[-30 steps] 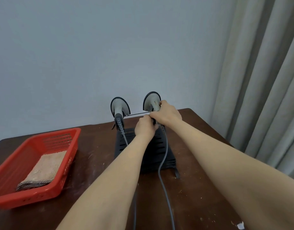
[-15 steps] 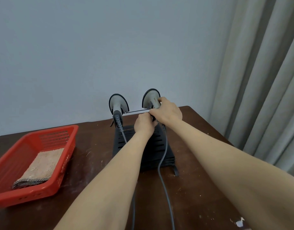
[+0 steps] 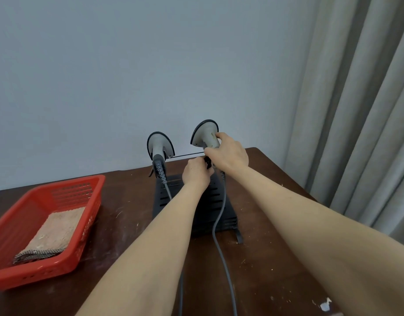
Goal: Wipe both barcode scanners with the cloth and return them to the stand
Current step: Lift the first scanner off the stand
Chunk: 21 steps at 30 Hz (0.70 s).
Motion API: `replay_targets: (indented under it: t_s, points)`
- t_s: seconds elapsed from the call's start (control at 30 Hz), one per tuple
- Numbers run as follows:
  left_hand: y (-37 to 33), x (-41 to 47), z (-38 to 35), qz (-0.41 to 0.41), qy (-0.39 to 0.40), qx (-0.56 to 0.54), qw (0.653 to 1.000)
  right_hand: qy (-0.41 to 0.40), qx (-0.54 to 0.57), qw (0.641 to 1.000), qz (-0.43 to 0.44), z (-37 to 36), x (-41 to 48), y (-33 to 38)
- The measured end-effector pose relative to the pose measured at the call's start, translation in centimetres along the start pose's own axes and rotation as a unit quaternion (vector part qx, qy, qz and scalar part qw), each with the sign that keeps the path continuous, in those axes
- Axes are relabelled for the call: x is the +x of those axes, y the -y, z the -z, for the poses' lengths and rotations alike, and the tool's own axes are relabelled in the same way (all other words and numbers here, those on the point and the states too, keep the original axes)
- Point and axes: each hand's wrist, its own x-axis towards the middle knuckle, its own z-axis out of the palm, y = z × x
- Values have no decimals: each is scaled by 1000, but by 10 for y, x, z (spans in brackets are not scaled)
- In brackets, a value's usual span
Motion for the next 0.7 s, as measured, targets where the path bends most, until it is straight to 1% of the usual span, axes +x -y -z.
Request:
replay_targets:
  t_s: [0.17,0.3,0.4,0.47,0.57,0.63,0.7]
  points:
    - [-5,-2,8,9,4,11,1000,-14,35,999,15,14,3,11]
    - [-9,-5,19,24,37,28,999,-4,67,998,16,27,-1,15]
    - [-13,-10,33,31,54,19,998,-1,105,994,16,34,-8,12]
    - [-16,-14,45,23,40,28,999,0,133,991,15,38,-13,9]
    - [-20,-19,69,-3,-10,28,1000,2,177,984,16,42,-24,8]
    - [-22,-22,84,-16,-27,1,1000,14,202,979,20,45,-32,8]
    - [-24,-28,96,-4,-39,-62,997,30,229,973,25,47,-39,7]
